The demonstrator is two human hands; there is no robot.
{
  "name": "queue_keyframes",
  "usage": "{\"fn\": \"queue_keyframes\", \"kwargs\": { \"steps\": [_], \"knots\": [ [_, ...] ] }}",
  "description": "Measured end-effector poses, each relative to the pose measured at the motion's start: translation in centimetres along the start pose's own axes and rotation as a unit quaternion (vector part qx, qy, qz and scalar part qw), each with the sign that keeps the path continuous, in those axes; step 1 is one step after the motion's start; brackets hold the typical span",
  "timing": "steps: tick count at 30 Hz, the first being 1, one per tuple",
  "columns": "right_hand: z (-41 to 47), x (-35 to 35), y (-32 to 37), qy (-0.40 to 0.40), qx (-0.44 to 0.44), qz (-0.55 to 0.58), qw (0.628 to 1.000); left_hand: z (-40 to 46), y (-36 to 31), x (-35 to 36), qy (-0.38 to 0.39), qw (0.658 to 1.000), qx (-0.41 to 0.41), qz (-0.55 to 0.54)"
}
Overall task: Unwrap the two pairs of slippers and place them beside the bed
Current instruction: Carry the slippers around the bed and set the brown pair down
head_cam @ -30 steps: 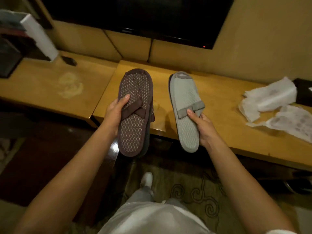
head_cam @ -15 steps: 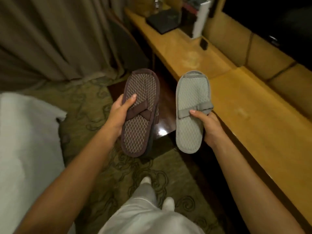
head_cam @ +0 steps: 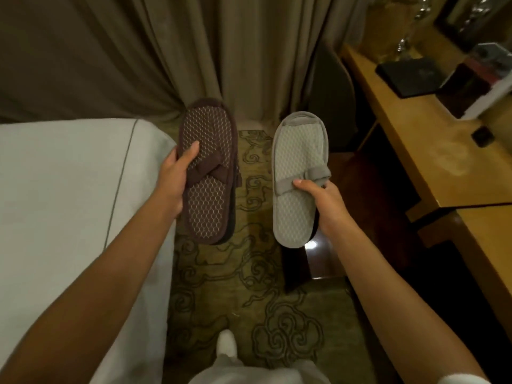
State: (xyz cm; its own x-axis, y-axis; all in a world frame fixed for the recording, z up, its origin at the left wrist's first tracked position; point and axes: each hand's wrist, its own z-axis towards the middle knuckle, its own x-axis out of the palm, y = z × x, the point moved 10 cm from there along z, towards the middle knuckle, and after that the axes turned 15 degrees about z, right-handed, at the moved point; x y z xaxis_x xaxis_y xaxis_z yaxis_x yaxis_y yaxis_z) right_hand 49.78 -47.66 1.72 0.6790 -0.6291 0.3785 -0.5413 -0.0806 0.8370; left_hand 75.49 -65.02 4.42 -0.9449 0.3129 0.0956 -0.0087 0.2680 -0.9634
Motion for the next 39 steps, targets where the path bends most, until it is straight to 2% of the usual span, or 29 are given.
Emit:
{"fn": "queue_keyframes", "kwargs": {
  "steps": [6, 13, 19, 22, 25, 31, 33, 35, 37, 39],
  "knots": [
    [5.7, 8.3, -2.2, 0.019, 0.023, -0.023, 0.999, 6.0, -0.8, -7.5, -0.037, 0.999, -0.009, -0.022],
    [17.7, 15.1, -2.5, 0.063, 0.067, -0.016, 0.996, 15.5, 0.0, -10.4, -0.087, 0.994, -0.065, -0.018],
    [30.6, 23.8, -1.1, 0.117, 0.093, -0.045, 0.988, 25.2, -1.6, -14.1, -0.196, 0.974, -0.109, -0.014],
    [36.3, 28.8, 0.2, 0.133, 0.088, -0.059, 0.985, 30.6, -2.2, -14.7, -0.159, 0.975, -0.157, -0.004],
    [41.6, 33.9, 0.7, 0.148, 0.083, -0.067, 0.983, 35.9, -2.6, -15.7, -0.129, 0.974, -0.186, -0.022],
    [53.1, 44.0, 0.0, 0.169, 0.061, -0.137, 0.974, 47.6, -3.7, -22.0, -0.207, 0.954, -0.162, -0.145],
    [56.7, 47.2, -0.3, 0.166, 0.054, -0.145, 0.974, 51.8, -4.4, -24.1, -0.172, 0.955, -0.146, -0.191],
    [59.6, 50.8, -0.6, 0.166, 0.061, -0.144, 0.974, 55.8, -6.0, -25.2, -0.086, 0.965, -0.123, -0.216],
    [62.0, 54.8, -1.0, 0.182, 0.078, -0.135, 0.971, 59.1, -7.2, -26.3, -0.002, 0.987, -0.095, -0.126],
    [64.2, 59.2, -1.5, 0.204, 0.100, -0.144, 0.963, 62.1, -8.0, -27.4, 0.031, 0.996, -0.082, 0.005]
  ]
}}
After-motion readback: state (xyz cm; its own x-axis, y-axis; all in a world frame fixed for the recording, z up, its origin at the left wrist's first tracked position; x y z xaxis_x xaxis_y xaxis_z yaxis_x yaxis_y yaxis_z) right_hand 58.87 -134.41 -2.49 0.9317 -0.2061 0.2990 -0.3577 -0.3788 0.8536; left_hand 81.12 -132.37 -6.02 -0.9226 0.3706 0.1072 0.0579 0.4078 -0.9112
